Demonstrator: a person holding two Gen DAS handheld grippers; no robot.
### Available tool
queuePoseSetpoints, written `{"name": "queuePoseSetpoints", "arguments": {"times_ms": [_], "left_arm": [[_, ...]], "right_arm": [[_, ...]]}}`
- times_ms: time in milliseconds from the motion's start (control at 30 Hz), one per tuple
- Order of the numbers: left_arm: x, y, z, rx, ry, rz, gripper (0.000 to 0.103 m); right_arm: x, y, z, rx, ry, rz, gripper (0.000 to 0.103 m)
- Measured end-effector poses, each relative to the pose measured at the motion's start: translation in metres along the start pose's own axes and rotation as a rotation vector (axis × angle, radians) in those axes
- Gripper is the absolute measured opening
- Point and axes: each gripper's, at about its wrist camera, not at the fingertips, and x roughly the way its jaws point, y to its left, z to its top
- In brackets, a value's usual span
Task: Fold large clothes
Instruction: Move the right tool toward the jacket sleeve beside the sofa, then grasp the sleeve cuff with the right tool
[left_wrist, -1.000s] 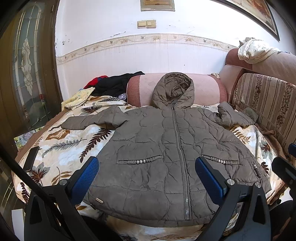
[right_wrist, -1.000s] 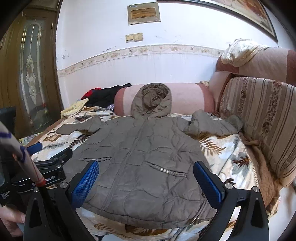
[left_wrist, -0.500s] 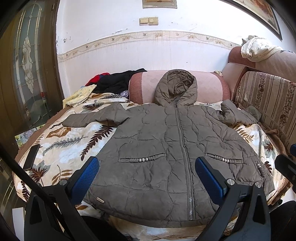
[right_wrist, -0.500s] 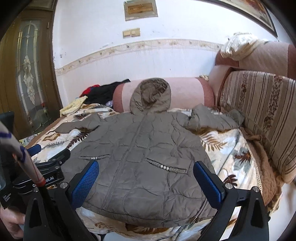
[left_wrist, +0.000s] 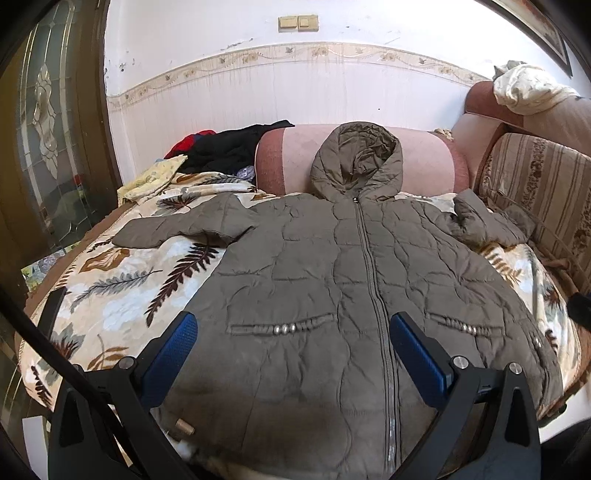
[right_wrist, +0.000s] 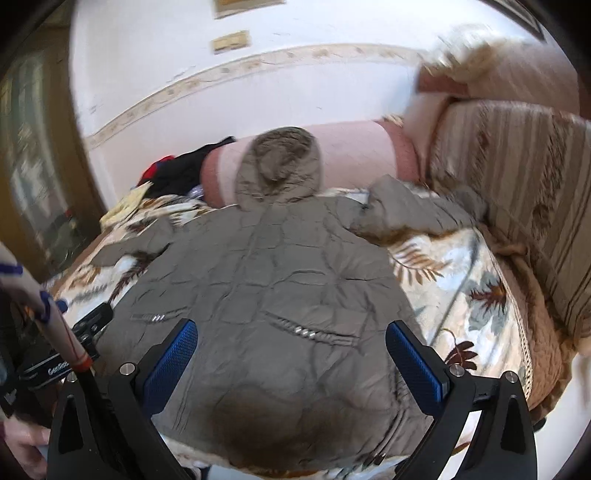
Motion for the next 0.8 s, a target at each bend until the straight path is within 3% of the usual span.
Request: {"name": "queuePoseSetpoints", "arguments": {"times_ms": [400, 467, 600, 700, 800], "left_arm": [[0.083, -0.036, 0.074, -0.049, -0.003, -0.055, 0.103], [0.099, -0.041, 0.076, -0.044, -0.002, -0.057, 0.103], [0.123, -0.043, 0.067, -0.005, -0.006, -0.029, 0.103], [0.135, -0.037, 0.070, -0.015, 0.021, -0.066, 0.103], [0.144, -0.035, 0.070, -0.001, 0.037, -0.059, 0.103]], "right_arm": [[0.045, -0.080, 0.063, 0.214, 0.046, 0.021, 0.103], [0.051, -0.099, 0.076, 0.266, 0.050, 0.034, 0.103], [0.065, -0.142, 0.102, 0.332, 0.043, -0.026, 0.103], [0.082, -0.176, 0.119, 0.365, 0.055, -0.077, 0.102], [0.102, -0.205, 0.137, 0.393, 0.058, -0.118, 0.090]]}}
